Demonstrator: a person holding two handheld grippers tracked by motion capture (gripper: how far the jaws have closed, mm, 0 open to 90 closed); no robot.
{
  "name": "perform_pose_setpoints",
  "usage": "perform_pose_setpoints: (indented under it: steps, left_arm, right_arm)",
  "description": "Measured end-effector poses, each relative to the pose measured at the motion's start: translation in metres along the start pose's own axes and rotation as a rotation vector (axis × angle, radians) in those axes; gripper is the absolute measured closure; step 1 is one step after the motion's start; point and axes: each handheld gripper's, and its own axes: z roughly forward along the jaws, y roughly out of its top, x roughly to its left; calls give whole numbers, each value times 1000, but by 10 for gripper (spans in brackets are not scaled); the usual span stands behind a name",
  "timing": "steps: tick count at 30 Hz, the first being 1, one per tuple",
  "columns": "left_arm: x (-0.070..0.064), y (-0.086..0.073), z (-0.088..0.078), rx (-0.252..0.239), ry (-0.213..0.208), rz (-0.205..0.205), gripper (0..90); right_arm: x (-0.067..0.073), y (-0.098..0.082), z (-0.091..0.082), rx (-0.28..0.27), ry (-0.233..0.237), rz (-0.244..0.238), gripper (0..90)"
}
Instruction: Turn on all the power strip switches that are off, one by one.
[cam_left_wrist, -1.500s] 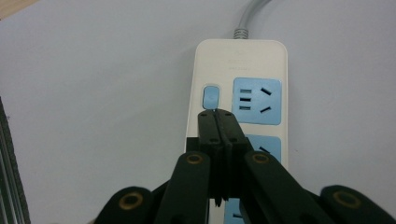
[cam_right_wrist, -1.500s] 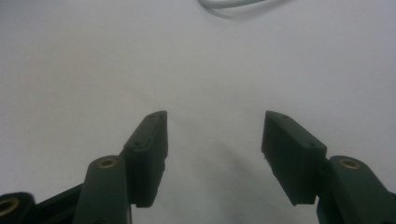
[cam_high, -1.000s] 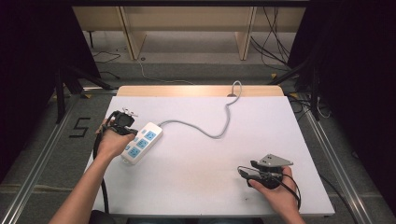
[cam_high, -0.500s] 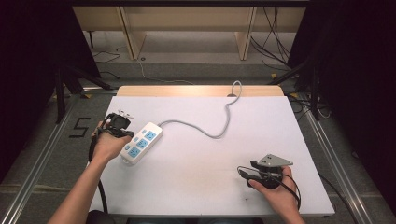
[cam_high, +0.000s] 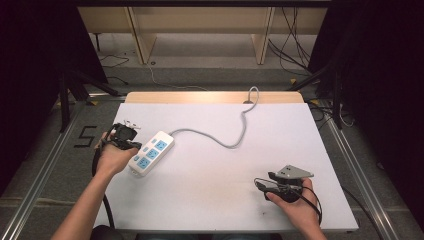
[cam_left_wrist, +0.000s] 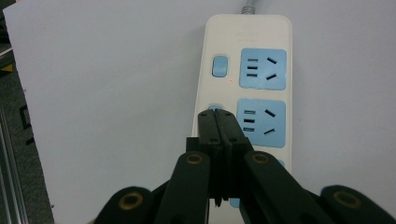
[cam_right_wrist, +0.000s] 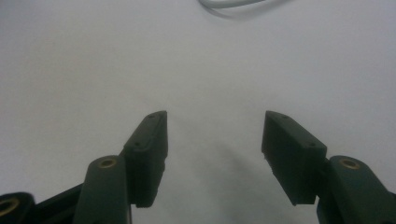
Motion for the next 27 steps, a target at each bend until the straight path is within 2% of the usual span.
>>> perform_pose_setpoints:
  steps: [27]
  left_arm:
    - [1, -14, 0, 11, -5, -13, 896]
  right_arm:
    - [0, 0, 0, 1, 0, 1, 419]
